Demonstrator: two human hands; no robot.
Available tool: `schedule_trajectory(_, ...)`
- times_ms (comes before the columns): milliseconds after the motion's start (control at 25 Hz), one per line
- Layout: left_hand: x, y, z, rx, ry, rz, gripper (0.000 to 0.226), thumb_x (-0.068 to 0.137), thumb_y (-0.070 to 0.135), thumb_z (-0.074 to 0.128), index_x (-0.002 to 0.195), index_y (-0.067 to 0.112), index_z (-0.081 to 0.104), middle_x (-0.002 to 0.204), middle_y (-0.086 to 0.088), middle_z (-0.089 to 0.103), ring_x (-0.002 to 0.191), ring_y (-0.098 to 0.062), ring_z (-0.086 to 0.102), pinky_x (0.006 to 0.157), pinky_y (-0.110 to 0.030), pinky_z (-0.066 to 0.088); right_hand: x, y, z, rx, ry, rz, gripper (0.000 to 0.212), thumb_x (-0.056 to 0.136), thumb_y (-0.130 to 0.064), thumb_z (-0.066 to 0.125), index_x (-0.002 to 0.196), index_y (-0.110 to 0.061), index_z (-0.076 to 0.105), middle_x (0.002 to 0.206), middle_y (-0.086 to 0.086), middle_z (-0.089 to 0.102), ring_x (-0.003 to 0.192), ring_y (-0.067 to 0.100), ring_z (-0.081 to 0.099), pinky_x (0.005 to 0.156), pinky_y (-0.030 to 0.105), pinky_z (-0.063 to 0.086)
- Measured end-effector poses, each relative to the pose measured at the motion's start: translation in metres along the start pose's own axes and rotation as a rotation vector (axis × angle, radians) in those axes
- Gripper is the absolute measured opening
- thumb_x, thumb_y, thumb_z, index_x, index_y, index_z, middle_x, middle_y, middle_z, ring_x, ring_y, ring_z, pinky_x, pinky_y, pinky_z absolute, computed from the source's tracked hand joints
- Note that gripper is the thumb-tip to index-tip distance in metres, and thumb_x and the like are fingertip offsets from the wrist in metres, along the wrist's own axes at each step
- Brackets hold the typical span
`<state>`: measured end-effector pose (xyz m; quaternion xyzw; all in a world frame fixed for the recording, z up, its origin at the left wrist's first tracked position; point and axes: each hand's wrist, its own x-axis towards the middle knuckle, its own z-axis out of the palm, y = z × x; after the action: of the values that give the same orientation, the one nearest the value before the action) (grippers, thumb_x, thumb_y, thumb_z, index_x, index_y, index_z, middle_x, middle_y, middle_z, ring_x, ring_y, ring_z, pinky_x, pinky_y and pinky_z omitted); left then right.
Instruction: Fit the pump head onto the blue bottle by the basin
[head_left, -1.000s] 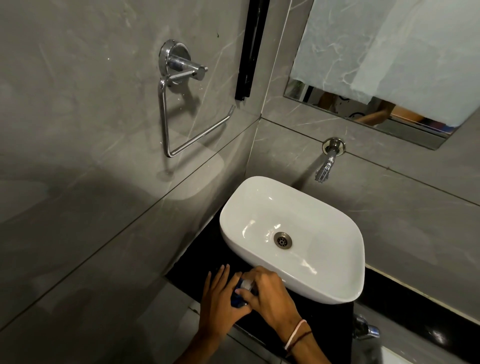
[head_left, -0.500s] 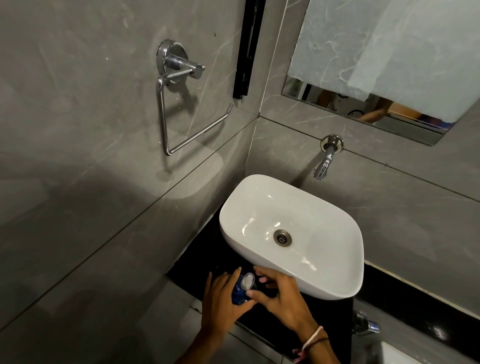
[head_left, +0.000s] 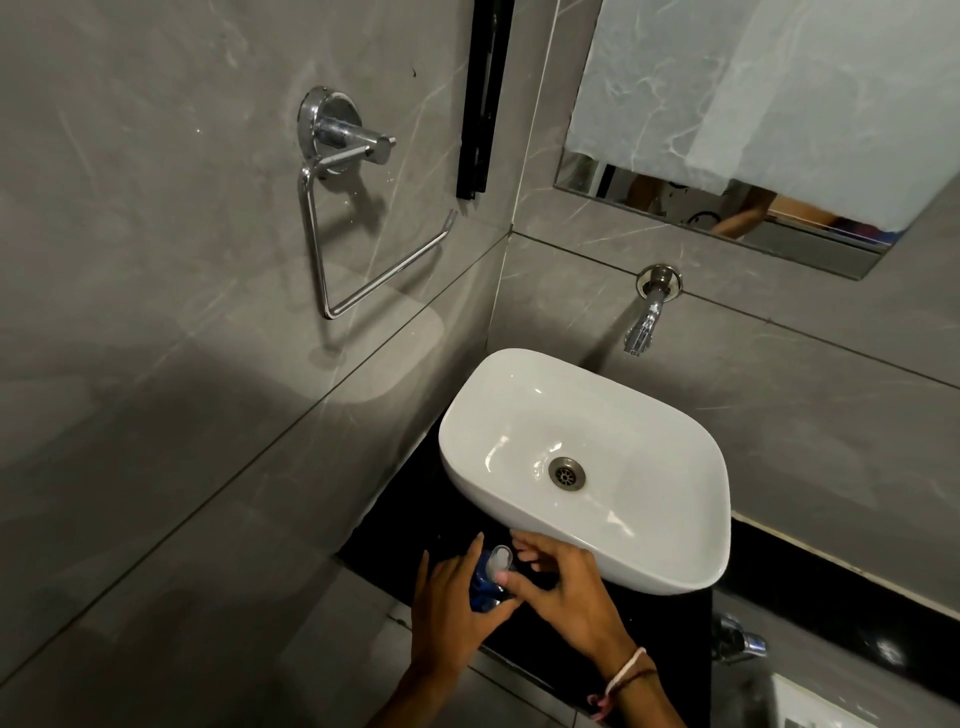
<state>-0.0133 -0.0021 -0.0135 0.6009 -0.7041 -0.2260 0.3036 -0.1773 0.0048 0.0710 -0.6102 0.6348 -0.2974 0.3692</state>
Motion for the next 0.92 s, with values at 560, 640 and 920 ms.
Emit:
schedule_trajectory(560,0.041,-0.042,-0.056,-0.018,0.096,-0.175,0.066,0.048,0.064,0.081,0.106,0.034,0.067,0.084,0.007,0.073,0.08,-0.02,0.067,0.066,-0.03,0.051,0.076,-0.018,0.074,0.125,-0.099,0.179,0.027,0.097,-0.006,0.065,0.124,0.0,0.069,0.085,0.003,0.07,0.09,0.015,0.066,0.092,0.032,0.056)
schedule_trajectory(640,0.051,-0.056,-0.066,-0.006,0.072,-0.186,0.071,0.053,0.072,0.072,0.112,0.032,0.067,0.091,0.006,0.075,0.085,-0.018,0.068,0.069,-0.027,0.052,0.09,-0.029,0.084,0.117,-0.118,0.175,0.029,0.099,-0.004,0.061,0.127,-0.001,0.067,0.102,0.013,0.076,0.1,0.02,0.07,0.092,0.028,0.056)
schedule_trajectory(920,0.045,-0.05,-0.079,-0.011,0.211,-0.061,0.096,0.069,0.069,0.072,0.14,0.01,0.048,0.139,-0.01,0.057,0.127,-0.026,0.054,0.1,-0.041,0.05,0.065,-0.032,0.061,-0.167,0.019,-0.016,0.034,0.098,-0.023,0.064,0.13,-0.013,0.064,0.124,0.007,0.071,0.114,0.016,0.066,0.096,0.021,0.052)
